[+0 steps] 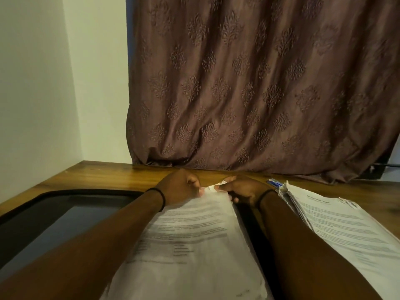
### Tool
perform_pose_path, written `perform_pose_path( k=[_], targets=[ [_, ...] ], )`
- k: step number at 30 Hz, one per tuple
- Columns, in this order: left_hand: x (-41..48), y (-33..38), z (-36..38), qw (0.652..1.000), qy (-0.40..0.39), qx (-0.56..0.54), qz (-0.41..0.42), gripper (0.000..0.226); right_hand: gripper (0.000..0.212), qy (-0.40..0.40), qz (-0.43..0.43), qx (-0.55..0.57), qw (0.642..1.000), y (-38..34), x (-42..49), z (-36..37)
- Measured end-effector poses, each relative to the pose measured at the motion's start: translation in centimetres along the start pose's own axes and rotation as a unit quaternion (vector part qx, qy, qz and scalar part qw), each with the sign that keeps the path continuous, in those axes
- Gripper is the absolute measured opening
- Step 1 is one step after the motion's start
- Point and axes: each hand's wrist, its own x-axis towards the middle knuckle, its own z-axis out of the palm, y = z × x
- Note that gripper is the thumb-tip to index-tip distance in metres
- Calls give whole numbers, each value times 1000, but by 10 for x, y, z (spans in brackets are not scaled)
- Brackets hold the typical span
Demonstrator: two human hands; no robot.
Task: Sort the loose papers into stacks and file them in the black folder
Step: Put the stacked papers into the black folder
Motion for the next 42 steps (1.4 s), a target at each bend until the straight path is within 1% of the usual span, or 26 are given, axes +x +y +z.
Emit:
perform_pose_path(
  k=[2,4,9,11,13,15,17,18,20,22,25,27,28,30,31,32,33,34,35,37,38,40,41,42],
  targets=[
    [3,-1,-2,999,39,-3,-1,28,23,3,-6,5,1000,0,0,2],
    [3,1,-2,998,55,-1,-6,23,23,15,-2,15,1000,-1,-2,5],
    [0,8,2,997,38,-49,-34,22,30,35,-3,33,999,-2,-5,7],
    [0,9,4,997,55,-34,-38,25,31,47,-6,37,998,-2,-7,8],
    [-1,7,7,997,64,-20,-43,30,31,77,-9,40,996,-3,-10,10],
    [-4,4,11,996,74,-8,-45,29,31,105,-6,48,993,-7,-16,16],
    [-6,4,16,996,86,28,-22,25,34,115,21,35,993,-15,-30,22],
    [-6,5,18,995,91,45,-4,26,37,116,36,21,992,-18,-37,24],
    [-7,8,23,995,83,63,7,28,41,118,55,18,991,-22,-56,26],
    [-9,11,26,995,77,65,-10,20,40,115,67,62,989,-22,-75,27],
    [-17,19,23,989,91,108,-39,18,40,95,103,75,987,-10,-101,32],
    [-25,29,17,984,92,149,-30,11,36,34,137,93,986,-2,-118,36],
    [-28,33,13,982,105,156,-17,10,37,2,144,96,985,-1,-126,39],
    [-36,44,1,975,152,163,12,17,49,-25,146,87,985,-7,-132,42],
    [-40,51,-7,969,174,173,11,22,62,-19,134,85,987,-15,-133,44],
    [-46,56,-18,966,188,179,3,29,80,-10,116,89,989,-25,-132,47],
    [-52,64,-31,966,189,174,-17,36,95,6,105,90,990,-40,-134,53],
    [-57,70,-46,970,180,157,-43,42,97,13,90,97,991,-55,-133,59],
    [-66,74,-64,977,163,114,-78,46,84,21,76,115,990,-75,-136,71],
    [-87,81,-101,980,116,-19,-159,54,33,8,46,135,990,-112,-141,97],
    [-100,82,-120,973,87,-71,-202,59,23,-10,35,139,990,-127,-140,110],
    [-132,83,-160,949,47,-163,-265,69,32,-36,28,135,990,-155,-131,146],
    [-147,82,-178,939,30,-210,-272,73,37,-43,24,123,991,-168,-128,166],
    [-165,77,-199,933,17,-233,-276,78,38,-58,25,103,993,-179,-124,194]
  ],
)
